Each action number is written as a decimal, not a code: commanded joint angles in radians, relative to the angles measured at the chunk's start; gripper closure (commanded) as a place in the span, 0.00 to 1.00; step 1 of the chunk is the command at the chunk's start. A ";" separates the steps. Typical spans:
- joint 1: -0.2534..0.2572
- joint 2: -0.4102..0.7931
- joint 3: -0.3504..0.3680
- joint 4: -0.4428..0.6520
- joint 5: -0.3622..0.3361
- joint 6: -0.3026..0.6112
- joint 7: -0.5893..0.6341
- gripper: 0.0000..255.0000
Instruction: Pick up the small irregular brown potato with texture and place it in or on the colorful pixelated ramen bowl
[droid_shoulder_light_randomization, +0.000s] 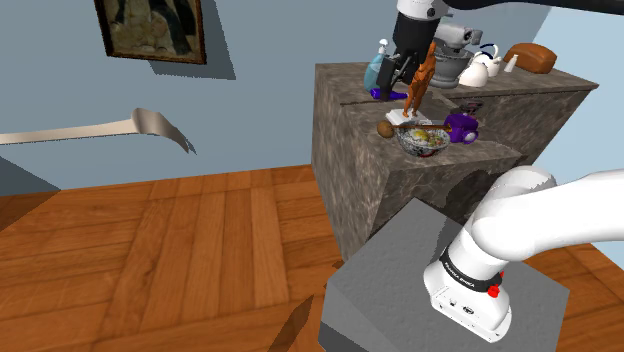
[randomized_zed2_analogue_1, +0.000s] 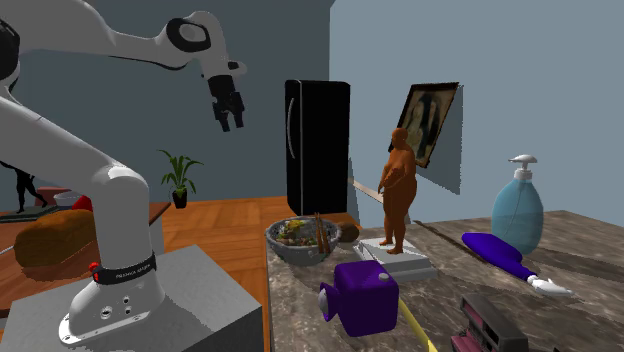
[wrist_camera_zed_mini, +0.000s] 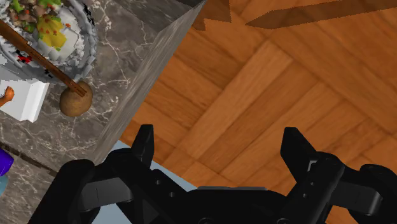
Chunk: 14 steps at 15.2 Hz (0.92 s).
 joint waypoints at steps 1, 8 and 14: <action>0.000 0.000 0.000 0.000 0.000 0.000 0.000 0.00; -0.059 0.095 -0.105 -0.084 -0.056 0.189 -0.037 0.00; -0.108 0.221 -0.195 -0.113 -0.093 0.352 -0.068 0.00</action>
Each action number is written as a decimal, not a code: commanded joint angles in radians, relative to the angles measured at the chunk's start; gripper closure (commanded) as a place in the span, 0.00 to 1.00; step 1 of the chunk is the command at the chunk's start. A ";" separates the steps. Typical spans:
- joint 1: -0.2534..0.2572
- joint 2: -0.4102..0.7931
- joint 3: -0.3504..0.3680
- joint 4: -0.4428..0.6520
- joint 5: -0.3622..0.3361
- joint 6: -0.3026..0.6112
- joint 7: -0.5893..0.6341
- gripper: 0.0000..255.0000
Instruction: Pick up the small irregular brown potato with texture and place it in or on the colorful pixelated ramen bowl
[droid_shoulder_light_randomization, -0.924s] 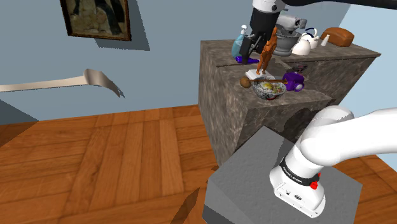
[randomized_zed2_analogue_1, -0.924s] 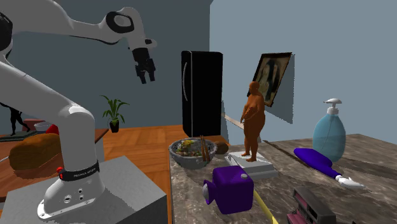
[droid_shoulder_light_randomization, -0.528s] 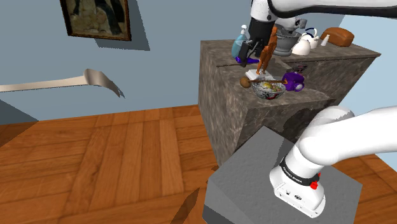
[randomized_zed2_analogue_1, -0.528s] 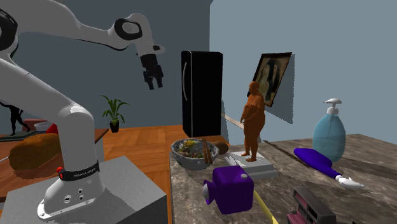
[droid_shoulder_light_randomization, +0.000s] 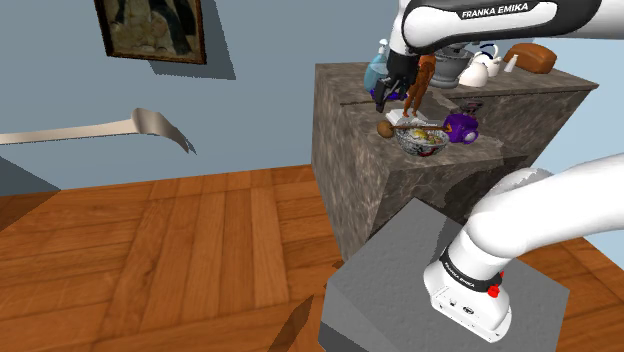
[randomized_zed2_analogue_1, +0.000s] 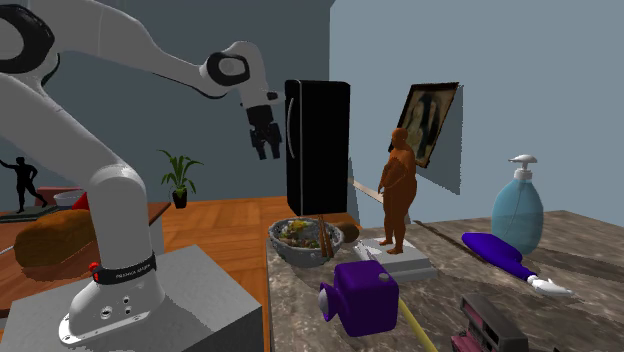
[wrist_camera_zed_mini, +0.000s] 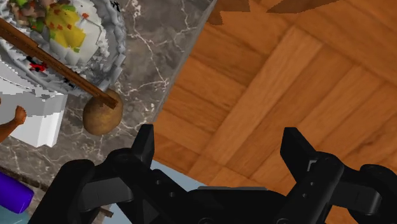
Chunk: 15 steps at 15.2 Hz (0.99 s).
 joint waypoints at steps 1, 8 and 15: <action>-0.015 0.056 -0.031 0.002 -0.010 0.058 -0.011 0.00; -0.058 0.252 -0.135 0.028 -0.018 0.239 -0.057 0.00; -0.087 0.483 -0.233 0.107 0.039 0.394 -0.132 0.00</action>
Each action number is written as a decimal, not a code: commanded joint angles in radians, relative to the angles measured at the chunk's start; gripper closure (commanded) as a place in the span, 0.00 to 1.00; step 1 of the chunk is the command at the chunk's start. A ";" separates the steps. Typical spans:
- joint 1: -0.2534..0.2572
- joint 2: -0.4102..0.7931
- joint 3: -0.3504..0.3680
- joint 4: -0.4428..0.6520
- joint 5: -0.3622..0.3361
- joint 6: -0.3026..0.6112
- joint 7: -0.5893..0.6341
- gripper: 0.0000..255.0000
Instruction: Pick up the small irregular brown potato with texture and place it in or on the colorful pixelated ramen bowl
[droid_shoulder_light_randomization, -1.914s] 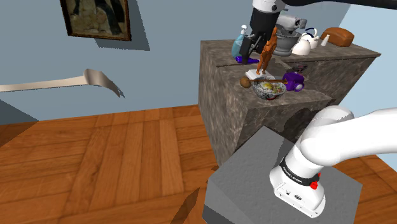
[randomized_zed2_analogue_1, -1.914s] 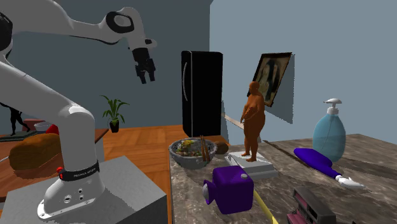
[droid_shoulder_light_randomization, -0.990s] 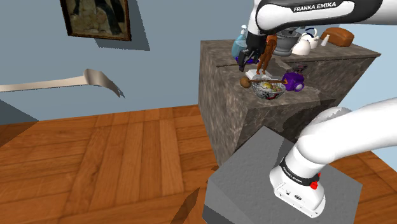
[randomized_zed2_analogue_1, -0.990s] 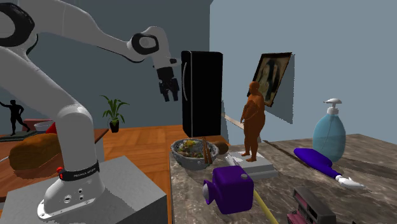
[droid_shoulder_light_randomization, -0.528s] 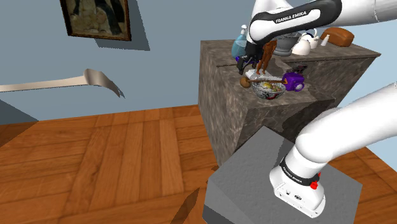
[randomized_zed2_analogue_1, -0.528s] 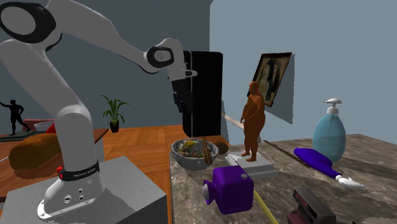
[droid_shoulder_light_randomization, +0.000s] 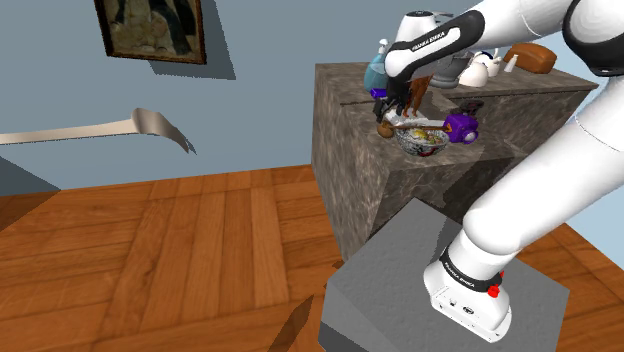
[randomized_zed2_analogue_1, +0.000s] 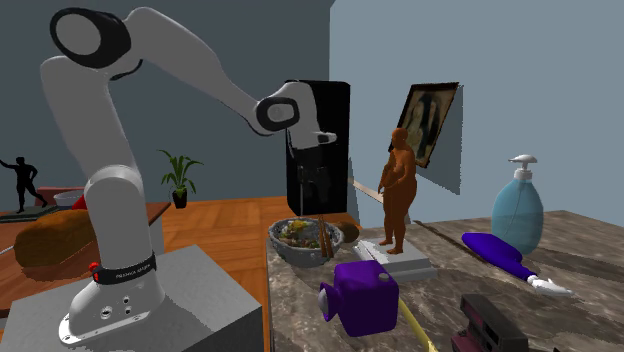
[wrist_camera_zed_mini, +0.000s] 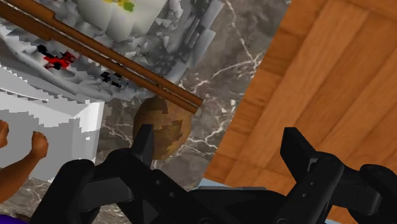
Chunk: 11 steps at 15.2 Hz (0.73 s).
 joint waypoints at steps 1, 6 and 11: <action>-0.010 0.067 -0.028 0.028 0.027 0.040 -0.032 0.00; -0.035 0.223 -0.064 0.098 0.114 0.118 -0.104 0.00; -0.041 0.278 -0.063 0.088 0.143 0.180 -0.125 0.00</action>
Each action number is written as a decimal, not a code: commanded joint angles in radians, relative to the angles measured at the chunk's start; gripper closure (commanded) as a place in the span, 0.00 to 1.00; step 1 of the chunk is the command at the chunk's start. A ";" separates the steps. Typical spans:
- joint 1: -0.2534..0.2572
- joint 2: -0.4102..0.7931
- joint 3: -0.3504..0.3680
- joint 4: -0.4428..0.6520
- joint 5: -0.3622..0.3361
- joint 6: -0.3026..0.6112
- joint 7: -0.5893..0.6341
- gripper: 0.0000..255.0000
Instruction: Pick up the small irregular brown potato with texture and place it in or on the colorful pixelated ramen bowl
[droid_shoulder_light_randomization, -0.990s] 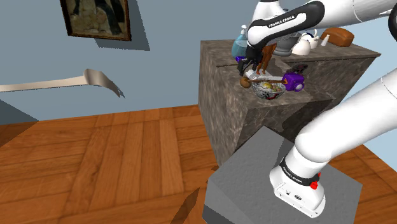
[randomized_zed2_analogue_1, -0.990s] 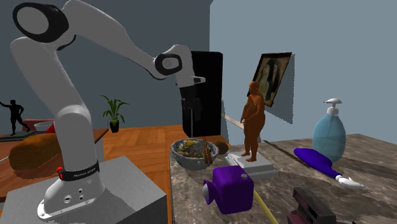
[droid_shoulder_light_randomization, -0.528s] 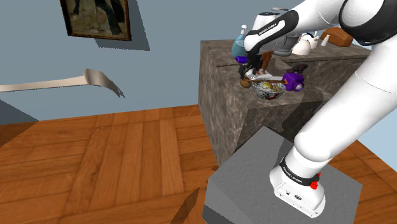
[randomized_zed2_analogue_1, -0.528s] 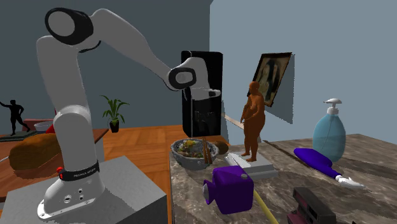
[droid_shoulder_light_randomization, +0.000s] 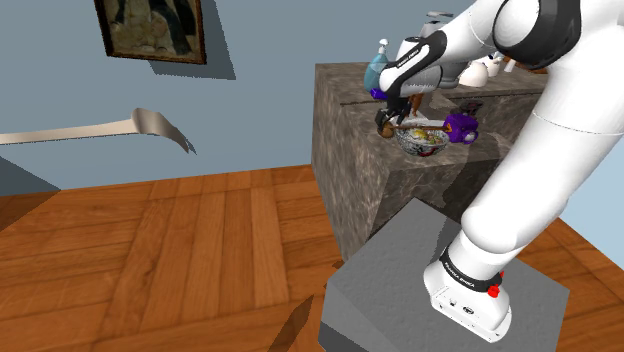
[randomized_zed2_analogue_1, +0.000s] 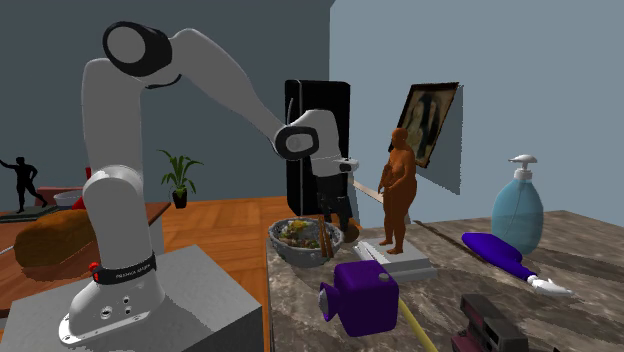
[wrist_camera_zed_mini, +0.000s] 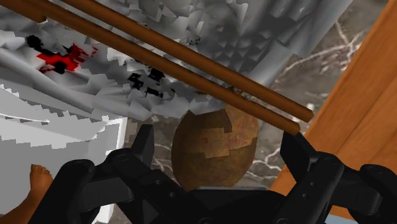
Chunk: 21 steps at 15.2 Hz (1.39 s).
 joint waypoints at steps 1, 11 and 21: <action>-0.002 0.026 0.002 0.000 0.014 0.025 -0.009 0.00; -0.003 0.032 0.002 -0.001 0.018 0.032 -0.011 1.00; -0.002 0.023 0.001 0.003 0.013 0.019 -0.008 1.00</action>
